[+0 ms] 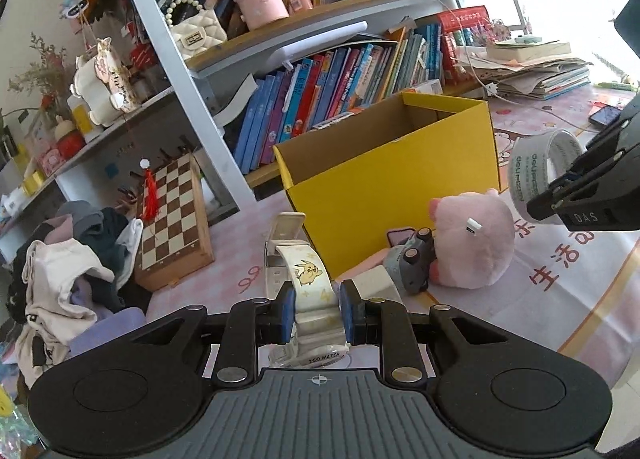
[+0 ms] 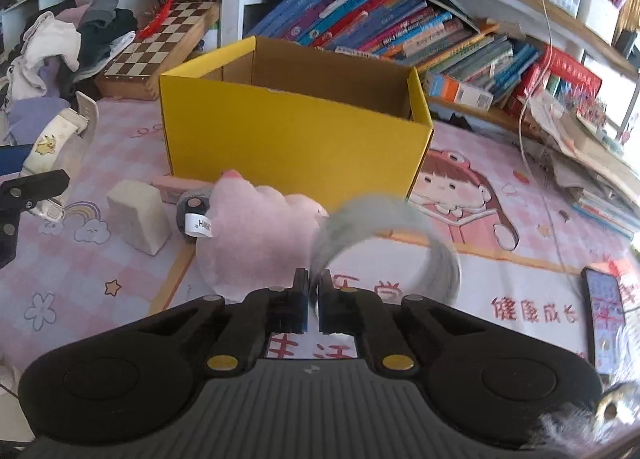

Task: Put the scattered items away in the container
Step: 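Grasp the clear tape roll rim with right gripper while left gripper holds the watch toy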

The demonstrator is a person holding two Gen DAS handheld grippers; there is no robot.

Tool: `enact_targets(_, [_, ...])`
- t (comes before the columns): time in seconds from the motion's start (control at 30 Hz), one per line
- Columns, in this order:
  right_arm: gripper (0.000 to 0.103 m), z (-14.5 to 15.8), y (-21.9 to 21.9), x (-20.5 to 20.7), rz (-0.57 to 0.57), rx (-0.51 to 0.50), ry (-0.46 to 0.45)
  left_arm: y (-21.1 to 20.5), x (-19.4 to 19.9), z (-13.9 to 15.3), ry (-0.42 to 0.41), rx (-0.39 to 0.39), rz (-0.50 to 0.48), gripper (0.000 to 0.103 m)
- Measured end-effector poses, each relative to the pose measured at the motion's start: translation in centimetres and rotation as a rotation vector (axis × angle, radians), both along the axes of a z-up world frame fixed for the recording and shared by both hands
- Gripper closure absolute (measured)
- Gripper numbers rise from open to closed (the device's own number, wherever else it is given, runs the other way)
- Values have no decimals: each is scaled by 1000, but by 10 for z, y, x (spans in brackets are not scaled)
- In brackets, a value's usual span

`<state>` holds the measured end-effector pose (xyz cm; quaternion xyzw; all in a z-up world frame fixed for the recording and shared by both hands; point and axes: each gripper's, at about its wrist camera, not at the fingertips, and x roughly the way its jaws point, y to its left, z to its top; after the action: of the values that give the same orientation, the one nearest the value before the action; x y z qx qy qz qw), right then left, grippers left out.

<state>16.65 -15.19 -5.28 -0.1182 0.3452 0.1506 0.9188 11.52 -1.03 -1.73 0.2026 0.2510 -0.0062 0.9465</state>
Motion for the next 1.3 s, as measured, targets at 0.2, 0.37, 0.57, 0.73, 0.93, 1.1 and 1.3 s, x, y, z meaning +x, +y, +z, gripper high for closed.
enact_targets(0.2, [99, -2, 2, -1, -5, -9, 40, 3, -3, 0, -4, -3, -7, 81])
enact_targets(0.37, [99, 3, 2, -7, -15, -30, 67, 7, -4, 1, -9, -7, 3, 81])
enact_targets(0.57, [99, -1, 5, -10, -8, -37, 92, 8, -8, 2, -12, -10, -9, 81])
enact_targets(0.73, [99, 3, 1, -15, -18, -34, 81, 11, -13, 8, -17, -30, -24, 81])
enact_targets(0.93, [99, 9, -8, -23, -50, -35, 62, 11, -22, 17, -25, -66, -61, 81])
enact_targets(1.1, [99, 13, -10, -33, -61, -36, 65, 6, -28, 23, -31, -84, -103, 81])
enact_targets(1.3, [99, 19, -7, -43, -48, -44, 70, 3, -33, 26, -34, -90, -139, 81])
